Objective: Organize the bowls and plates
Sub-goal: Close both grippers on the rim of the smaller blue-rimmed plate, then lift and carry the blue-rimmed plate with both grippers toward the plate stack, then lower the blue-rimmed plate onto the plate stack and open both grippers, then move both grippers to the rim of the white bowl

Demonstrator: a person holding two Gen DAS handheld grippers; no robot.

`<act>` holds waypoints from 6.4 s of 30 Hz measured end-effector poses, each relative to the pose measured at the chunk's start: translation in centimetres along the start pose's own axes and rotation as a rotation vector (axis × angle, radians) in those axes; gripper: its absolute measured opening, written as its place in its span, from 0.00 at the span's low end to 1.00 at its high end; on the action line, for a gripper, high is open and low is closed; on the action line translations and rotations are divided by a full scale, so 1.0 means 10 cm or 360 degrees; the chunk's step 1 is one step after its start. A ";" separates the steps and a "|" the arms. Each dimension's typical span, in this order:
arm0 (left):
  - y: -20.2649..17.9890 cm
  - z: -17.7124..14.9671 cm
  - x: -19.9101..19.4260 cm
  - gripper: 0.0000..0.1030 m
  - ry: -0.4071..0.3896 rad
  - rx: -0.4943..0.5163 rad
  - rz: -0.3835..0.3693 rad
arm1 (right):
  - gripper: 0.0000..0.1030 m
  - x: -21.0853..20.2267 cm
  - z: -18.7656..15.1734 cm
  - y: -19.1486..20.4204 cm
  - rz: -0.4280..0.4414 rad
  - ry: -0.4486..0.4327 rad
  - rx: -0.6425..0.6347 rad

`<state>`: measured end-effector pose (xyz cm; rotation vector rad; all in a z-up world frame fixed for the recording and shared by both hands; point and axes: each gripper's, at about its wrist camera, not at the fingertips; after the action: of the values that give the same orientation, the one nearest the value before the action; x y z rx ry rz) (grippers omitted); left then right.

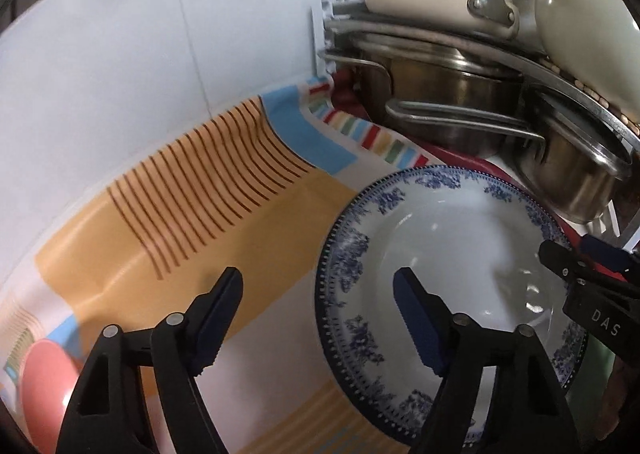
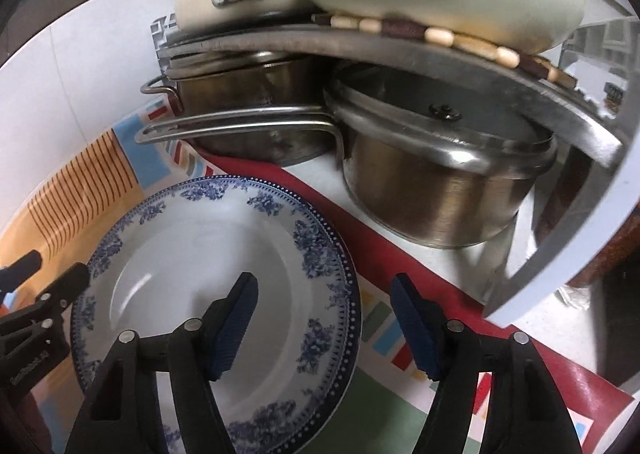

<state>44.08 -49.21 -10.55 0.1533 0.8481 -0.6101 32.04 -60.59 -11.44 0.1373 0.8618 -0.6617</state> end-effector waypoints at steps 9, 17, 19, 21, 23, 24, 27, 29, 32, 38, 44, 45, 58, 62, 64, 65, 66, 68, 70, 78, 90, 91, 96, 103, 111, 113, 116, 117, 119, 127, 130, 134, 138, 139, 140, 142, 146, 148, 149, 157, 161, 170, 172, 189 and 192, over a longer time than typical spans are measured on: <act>-0.04 -0.01 0.22 0.55 0.0120 -0.0016 -0.0067 | 0.50 0.16 -0.01 0.00 0.0060 0.0051 0.0014; -0.03 0.03 0.25 0.40 0.0156 -0.0051 -0.0112 | 0.43 0.21 0.02 0.06 0.0038 0.0063 -0.0037; -0.02 0.03 0.25 0.36 0.0152 -0.0053 -0.0096 | 0.42 0.21 0.04 0.06 0.0038 0.0072 -0.0045; -0.01 0.03 0.25 0.36 0.0149 -0.0055 -0.0096 | 0.39 0.21 0.05 0.07 0.0031 0.0078 -0.0070; 0.00 0.01 0.23 0.36 0.0146 -0.0048 -0.0097 | 0.38 0.22 0.06 0.07 0.0029 0.0079 -0.0075; 0.01 -0.01 0.20 0.36 0.0144 -0.0047 -0.0099 | 0.38 0.21 0.05 0.07 0.0030 0.0078 -0.0074; 0.05 -0.03 0.12 0.36 0.0128 -0.0046 -0.0096 | 0.38 0.15 0.03 0.08 0.0021 0.0065 -0.0094; 0.07 -0.04 0.04 0.36 0.0101 -0.0047 -0.0092 | 0.38 0.10 0.01 0.09 0.0024 0.0058 -0.0097; 0.11 -0.05 -0.12 0.35 0.0066 -0.0051 -0.0087 | 0.38 0.00 0.00 0.10 0.0035 0.0033 -0.0100; 0.26 -0.15 -0.53 0.34 0.0013 -0.0093 -0.0075 | 0.38 -0.34 -0.06 0.12 0.0053 -0.0023 -0.0110; 0.47 -0.28 -0.91 0.34 -0.0038 -0.0152 -0.0034 | 0.38 -0.72 -0.16 0.22 0.0090 -0.0061 -0.0156; 0.50 -0.30 -0.97 0.34 -0.0043 -0.0159 -0.0025 | 0.38 -0.77 -0.17 0.23 0.0097 -0.0065 -0.0161; 1.04 -0.72 -1.80 0.34 -0.0118 -0.0335 0.0129 | 0.38 -1.49 -0.42 0.65 0.0212 -0.0138 -0.0338; 1.16 -0.89 -2.06 0.34 -0.0147 -0.0378 0.0192 | 0.38 -1.66 -0.54 0.78 0.0266 -0.0156 -0.0372; 1.23 -0.98 -2.18 0.34 -0.0159 -0.0406 0.0217 | 0.38 -1.75 -0.58 0.86 0.0302 -0.0161 -0.0396; 1.27 -1.02 -2.24 0.34 -0.0165 -0.0422 0.0231 | 0.38 -1.80 -0.61 0.90 0.0322 -0.0164 -0.0408; 1.31 -1.07 -2.30 0.34 -0.0168 -0.0437 0.0243 | 0.38 -1.84 -0.63 0.93 0.0332 -0.0168 -0.0417; 1.40 -1.16 -2.42 0.34 -0.0178 -0.0472 0.0270 | 0.38 -1.93 -0.67 1.01 0.0359 -0.0177 -0.0446; 1.48 -1.25 -2.54 0.33 -0.0190 -0.0503 0.0298 | 0.38 -2.02 -0.73 1.10 0.0387 -0.0186 -0.0474; 1.87 -1.62 -3.02 0.33 -0.0246 -0.0639 0.0431 | 0.38 -2.34 -0.93 1.48 0.0514 -0.0235 -0.0603; 2.43 -2.14 -3.69 0.33 -0.0310 -0.0799 0.0595 | 0.38 -2.86 -1.23 2.13 0.0685 -0.0301 -0.0775; 2.49 -2.18 -3.74 0.33 -0.0313 -0.0812 0.0612 | 0.38 -2.89 -1.25 2.18 0.0698 -0.0305 -0.0788; 2.79 -2.42 -4.00 0.33 -0.0320 -0.0888 0.0689 | 0.38 -3.11 -1.39 2.52 0.0776 -0.0323 -0.0864; 3.15 -2.76 -4.30 0.33 -0.0308 -0.0972 0.0796 | 0.38 -3.32 -1.60 3.01 0.0885 -0.0325 -0.0972; 3.54 -3.11 -4.46 0.33 -0.0263 -0.1063 0.0892 | 0.38 -3.48 -1.86 3.54 0.0992 -0.0295 -0.1079; 3.63 -3.19 -4.47 0.33 -0.0244 -0.1079 0.0909 | 0.38 -3.48 -1.93 3.64 0.1010 -0.0274 -0.1102; 3.73 -3.29 -4.46 0.33 -0.0212 -0.1099 0.0926 | 0.38 -3.47 -2.02 3.80 0.1032 -0.0240 -0.1133; 3.75 -3.32 -4.45 0.33 -0.0201 -0.1104 0.0930 | 0.38 -3.46 -2.05 3.84 0.1038 -0.0229 -0.1140; 3.82 -3.39 -4.42 0.33 -0.0175 -0.1113 0.0935 | 0.38 -3.43 -2.11 3.92 0.1047 -0.0202 -0.1155; 3.99 -3.56 -4.24 0.33 -0.0072 -0.1159 0.0924 | 0.38 -3.30 -2.29 4.17 0.1031 -0.0106 -0.1218; 4.02 -3.59 -4.16 0.34 -0.0039 -0.1162 0.0918 | 0.38 -3.25 -2.34 4.23 0.1023 -0.0082 -0.1230; 4.04 -3.61 -4.10 0.34 -0.0012 -0.1169 0.0912 | 0.38 -3.18 -2.37 4.27 0.1013 -0.0048 -0.1240; 4.07 -3.62 -4.06 0.34 0.0007 -0.1179 0.0909 | 0.38 -3.13 -2.40 4.30 0.1002 -0.0035 -0.1253; 4.08 -3.62 -4.05 0.34 0.0009 -0.1183 0.0907 | 0.38 -3.12 -2.40 4.31 0.1001 -0.0032 -0.1253; 4.08 -3.63 -4.04 0.34 0.0016 -0.1184 0.0906 | 0.38 -3.11 -2.40 4.32 0.0997 -0.0031 -0.1257; 4.08 -3.63 -4.02 0.34 0.0027 -0.1186 0.0908 | 0.38 -3.10 -2.40 4.33 0.0992 -0.0028 -0.1263; 4.09 -3.65 -4.00 0.34 0.0041 -0.1202 0.0905 | 0.39 -3.08 -2.43 4.36 0.0982 -0.0018 -0.1294; 4.08 -3.65 -3.99 0.34 0.0048 -0.1197 0.0916 | 0.39 -3.08 -2.44 4.37 0.0980 -0.0020 -0.1307; 4.08 -3.65 -3.99 0.34 0.0051 -0.1197 0.0917 | 0.39 -3.07 -2.44 4.37 0.0985 -0.0016 -0.1310; 3.98 -3.57 -4.07 0.47 -0.0004 -0.1143 0.0983 | 0.47 -3.06 -2.42 4.32 0.1044 0.0002 -0.1300; 3.86 -3.42 -4.17 0.51 -0.0079 -0.1115 0.0941 | 0.50 -3.14 -2.36 4.24 0.1062 -0.0045 -0.1269; 3.52 -2.92 -4.17 0.55 -0.0165 -0.1006 0.0715 | 0.50 -3.34 -1.98 3.75 0.1065 -0.0201 -0.1087; 3.45 -2.79 -4.13 0.55 -0.0176 -0.0965 0.0683 | 0.50 -3.36 -1.88 3.66 0.1053 -0.0226 -0.1055; 3.34 -1.93 -3.55 0.54 -0.0152 -0.0826 0.0564 | 0.50 -2.95 -1.12 3.35 0.0996 -0.0269 -0.0905; 3.40 -1.84 -3.41 0.54 -0.0127 -0.0837 0.0543 | 0.50 -2.83 -1.01 3.40 0.0995 -0.0249 -0.0894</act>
<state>34.00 0.45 -1.14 -0.2010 0.8546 -0.0621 32.28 -16.20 -2.11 -0.1494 0.7680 0.1629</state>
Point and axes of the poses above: each gripper's, at about its wrist camera, not at the fingertips, and x roughly the way its jaws point, y to its left, z to its top, and after that the axes turned 13 degrees about -x, right-handed
